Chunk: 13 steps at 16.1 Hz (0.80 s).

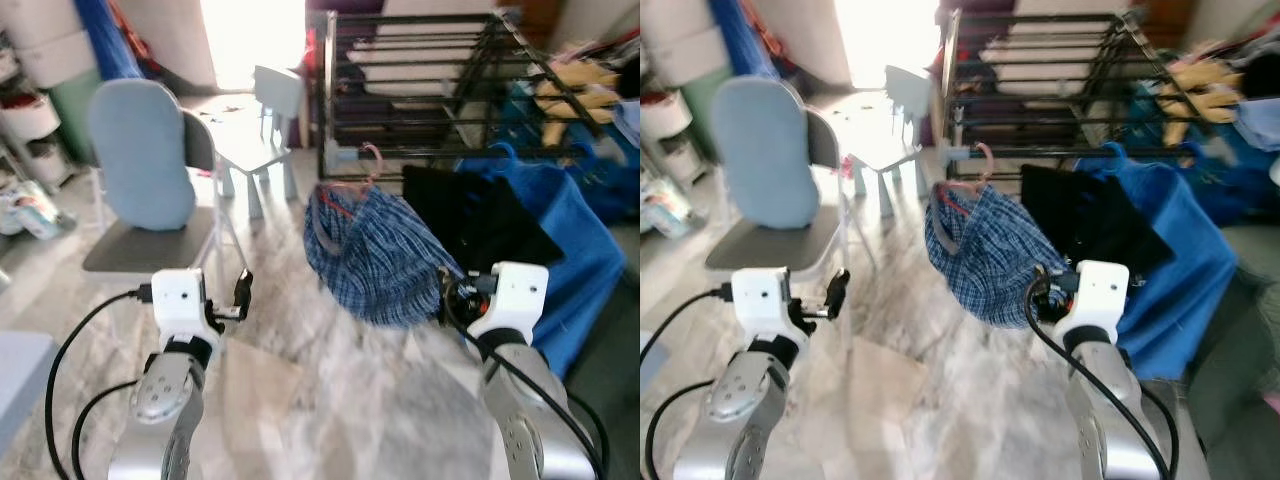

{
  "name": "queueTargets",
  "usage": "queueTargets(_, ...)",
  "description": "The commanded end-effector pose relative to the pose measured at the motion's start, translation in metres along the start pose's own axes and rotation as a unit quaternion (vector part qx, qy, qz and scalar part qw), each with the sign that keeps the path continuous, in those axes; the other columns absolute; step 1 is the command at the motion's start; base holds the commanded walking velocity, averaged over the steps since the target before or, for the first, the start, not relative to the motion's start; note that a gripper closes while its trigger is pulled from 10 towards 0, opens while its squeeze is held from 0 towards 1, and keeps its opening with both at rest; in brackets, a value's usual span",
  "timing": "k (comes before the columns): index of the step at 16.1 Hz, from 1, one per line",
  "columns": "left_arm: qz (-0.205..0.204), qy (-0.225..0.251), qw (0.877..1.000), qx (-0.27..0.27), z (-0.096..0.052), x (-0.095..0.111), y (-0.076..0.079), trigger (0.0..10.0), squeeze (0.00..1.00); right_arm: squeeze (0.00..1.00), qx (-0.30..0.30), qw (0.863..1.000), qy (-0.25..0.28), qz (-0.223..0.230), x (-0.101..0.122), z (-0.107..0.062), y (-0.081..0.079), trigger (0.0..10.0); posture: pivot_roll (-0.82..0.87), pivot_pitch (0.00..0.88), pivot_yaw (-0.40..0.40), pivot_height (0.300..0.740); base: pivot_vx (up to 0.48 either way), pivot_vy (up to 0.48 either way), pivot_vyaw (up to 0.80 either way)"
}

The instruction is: Hang hanger

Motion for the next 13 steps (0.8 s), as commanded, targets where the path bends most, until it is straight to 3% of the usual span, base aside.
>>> queueTargets(1, 0.004, -0.004, 1.000, -0.004, 0.000, -0.001, 0.001, 10.0, 0.00, 0.00, -0.003, 1.000, -0.005, 0.001, -0.002, 0.001, 0.001, 10.0, -0.12, 0.000, 0.042, 0.740, 0.000, 0.480, 0.00)
queueTargets(5, 0.016, 0.012, 0.999, -0.032, 0.000, 0.004, 0.013, 10.0, 0.00, 0.00, -0.015, 1.000, -0.003, -0.011, -0.002, 0.002, 0.005, 10.0, -0.12, 0.000, 0.046, 0.740, 0.000, 0.000, 0.00)
queueTargets(13, 0.012, 0.013, 1.000, -0.008, -0.001, 0.001, 0.006, 10.0, 0.00, 0.00, -0.026, 0.999, -0.005, -0.024, -0.001, 0.002, 0.008, 10.0, -0.12, 0.000, 0.040, 0.740, 0.000, 0.000, 0.00)
Point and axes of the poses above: a point about 5 cm out from each wrist's last joint towards the gripper, its own z axis pointing out of the wrist towards the gripper, its own x axis along the axis of the wrist's last joint, y = z × x, the point moved 4 cm from there along z, pointing out of the wrist towards the gripper, and after that the axes turned 2 degrees about z, right-handed, at the moved point
